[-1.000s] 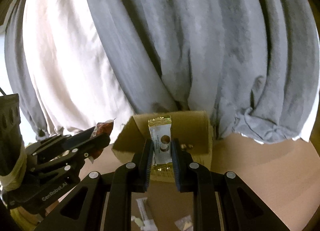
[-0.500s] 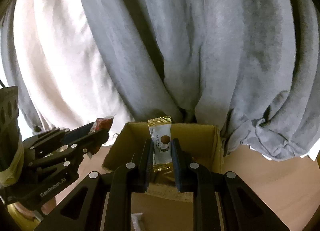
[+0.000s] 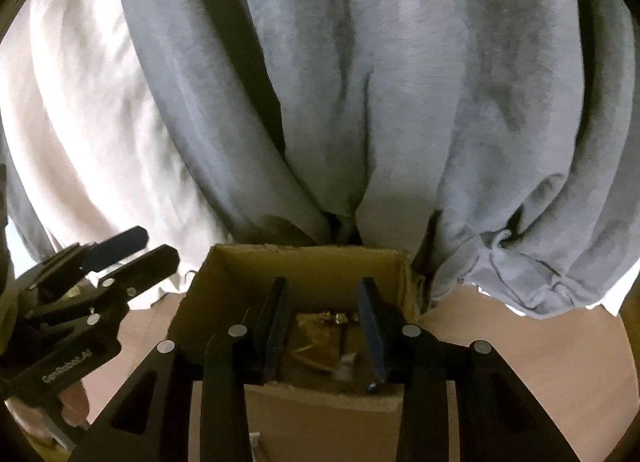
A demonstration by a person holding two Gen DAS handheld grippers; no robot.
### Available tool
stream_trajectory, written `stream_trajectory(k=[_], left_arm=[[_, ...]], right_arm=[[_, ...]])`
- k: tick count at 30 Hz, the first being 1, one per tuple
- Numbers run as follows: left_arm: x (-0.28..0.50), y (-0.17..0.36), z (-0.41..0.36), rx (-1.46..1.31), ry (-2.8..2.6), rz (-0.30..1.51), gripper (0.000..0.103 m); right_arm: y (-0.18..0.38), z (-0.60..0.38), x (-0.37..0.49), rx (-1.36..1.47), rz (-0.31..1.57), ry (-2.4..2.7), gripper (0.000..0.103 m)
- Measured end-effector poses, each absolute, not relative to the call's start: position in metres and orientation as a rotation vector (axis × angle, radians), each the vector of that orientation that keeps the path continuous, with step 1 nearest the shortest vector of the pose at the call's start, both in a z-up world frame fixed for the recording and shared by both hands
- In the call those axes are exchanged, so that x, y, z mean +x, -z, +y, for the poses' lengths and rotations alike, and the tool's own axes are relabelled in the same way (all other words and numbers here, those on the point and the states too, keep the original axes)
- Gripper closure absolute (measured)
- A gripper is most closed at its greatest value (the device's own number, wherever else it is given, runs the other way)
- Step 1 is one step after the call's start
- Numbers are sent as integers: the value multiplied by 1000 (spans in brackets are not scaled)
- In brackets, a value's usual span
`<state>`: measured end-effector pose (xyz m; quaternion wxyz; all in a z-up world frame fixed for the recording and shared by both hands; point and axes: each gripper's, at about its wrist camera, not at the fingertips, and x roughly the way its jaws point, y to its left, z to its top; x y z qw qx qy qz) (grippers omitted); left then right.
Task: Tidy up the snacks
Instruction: 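Carry both snacks over the box and open both tools to drop them, then grasp the white stick packet with the left tool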
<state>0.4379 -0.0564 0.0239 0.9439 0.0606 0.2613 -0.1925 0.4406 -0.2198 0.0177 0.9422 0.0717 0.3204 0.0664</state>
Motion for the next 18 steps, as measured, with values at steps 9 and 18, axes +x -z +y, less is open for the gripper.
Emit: stream_trajectory(k=[9,18], left_arm=[[390,-8,-52,110,352,558,54],[361,34,-57,104,347,642,54]], right_arm=[[-8,-225,396,99,683,-91,66],[21,-243,357,147,732,12,66]])
